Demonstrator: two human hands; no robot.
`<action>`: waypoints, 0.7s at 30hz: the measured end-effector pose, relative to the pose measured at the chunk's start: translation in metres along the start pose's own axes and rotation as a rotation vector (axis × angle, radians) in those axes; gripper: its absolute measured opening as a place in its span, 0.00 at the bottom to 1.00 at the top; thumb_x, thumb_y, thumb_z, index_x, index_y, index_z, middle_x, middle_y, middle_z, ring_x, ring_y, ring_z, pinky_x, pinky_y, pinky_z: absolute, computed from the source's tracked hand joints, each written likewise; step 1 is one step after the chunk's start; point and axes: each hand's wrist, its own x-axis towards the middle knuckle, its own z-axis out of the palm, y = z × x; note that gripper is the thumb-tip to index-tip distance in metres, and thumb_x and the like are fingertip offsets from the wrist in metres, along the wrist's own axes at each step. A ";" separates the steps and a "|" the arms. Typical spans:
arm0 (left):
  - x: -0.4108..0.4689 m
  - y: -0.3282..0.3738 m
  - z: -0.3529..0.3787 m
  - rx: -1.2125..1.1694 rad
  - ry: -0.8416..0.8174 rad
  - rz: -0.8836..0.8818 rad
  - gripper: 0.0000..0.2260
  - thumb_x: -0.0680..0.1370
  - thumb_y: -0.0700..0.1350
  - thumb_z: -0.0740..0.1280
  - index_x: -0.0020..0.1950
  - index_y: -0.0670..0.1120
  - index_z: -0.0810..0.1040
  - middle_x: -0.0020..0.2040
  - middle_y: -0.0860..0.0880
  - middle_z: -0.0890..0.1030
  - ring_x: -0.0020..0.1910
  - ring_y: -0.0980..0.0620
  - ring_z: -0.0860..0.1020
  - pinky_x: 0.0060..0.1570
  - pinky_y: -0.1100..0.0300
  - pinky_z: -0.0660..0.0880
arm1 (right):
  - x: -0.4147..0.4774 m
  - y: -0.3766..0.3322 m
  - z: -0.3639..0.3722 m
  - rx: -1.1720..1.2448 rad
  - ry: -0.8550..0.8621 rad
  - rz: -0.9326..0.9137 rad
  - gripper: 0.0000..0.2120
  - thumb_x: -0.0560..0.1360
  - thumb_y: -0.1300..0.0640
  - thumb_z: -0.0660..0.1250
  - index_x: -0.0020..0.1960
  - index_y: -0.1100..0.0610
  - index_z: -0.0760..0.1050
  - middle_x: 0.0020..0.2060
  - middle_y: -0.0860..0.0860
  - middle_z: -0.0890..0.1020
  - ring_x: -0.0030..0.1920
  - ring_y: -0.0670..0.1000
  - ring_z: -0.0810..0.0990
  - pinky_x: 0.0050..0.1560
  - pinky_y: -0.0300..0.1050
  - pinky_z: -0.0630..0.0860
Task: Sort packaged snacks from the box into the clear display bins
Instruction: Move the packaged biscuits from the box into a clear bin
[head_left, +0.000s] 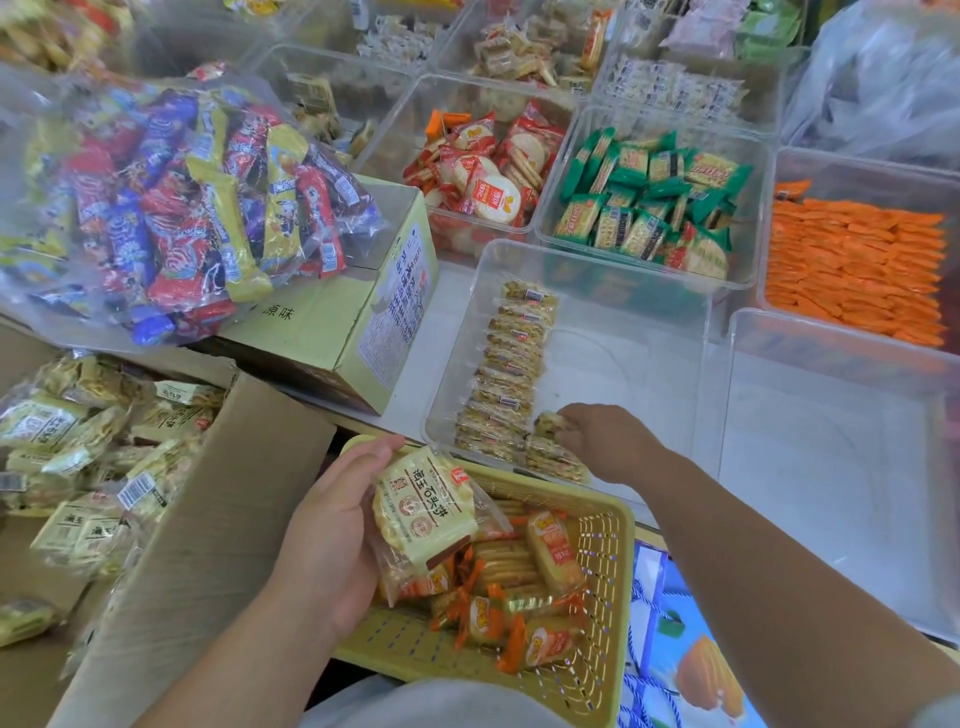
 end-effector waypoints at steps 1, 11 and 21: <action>0.000 0.000 -0.001 -0.003 0.002 -0.001 0.11 0.84 0.44 0.63 0.56 0.46 0.86 0.52 0.42 0.86 0.48 0.45 0.85 0.59 0.40 0.77 | 0.002 -0.002 0.002 0.011 -0.037 -0.032 0.21 0.84 0.46 0.59 0.72 0.55 0.72 0.65 0.56 0.79 0.64 0.58 0.76 0.62 0.52 0.73; -0.001 0.003 -0.004 -0.050 0.010 -0.005 0.11 0.83 0.44 0.64 0.58 0.45 0.85 0.58 0.39 0.85 0.53 0.42 0.85 0.62 0.38 0.76 | 0.013 0.000 0.012 -0.026 -0.169 -0.031 0.24 0.86 0.44 0.50 0.81 0.49 0.60 0.76 0.54 0.70 0.75 0.57 0.67 0.73 0.49 0.64; 0.008 0.006 -0.005 -0.078 -0.039 -0.048 0.12 0.80 0.40 0.65 0.53 0.50 0.87 0.54 0.41 0.87 0.48 0.45 0.87 0.37 0.51 0.83 | -0.052 -0.035 -0.024 0.165 0.330 -0.309 0.33 0.72 0.27 0.62 0.73 0.41 0.72 0.69 0.44 0.77 0.69 0.47 0.72 0.67 0.50 0.73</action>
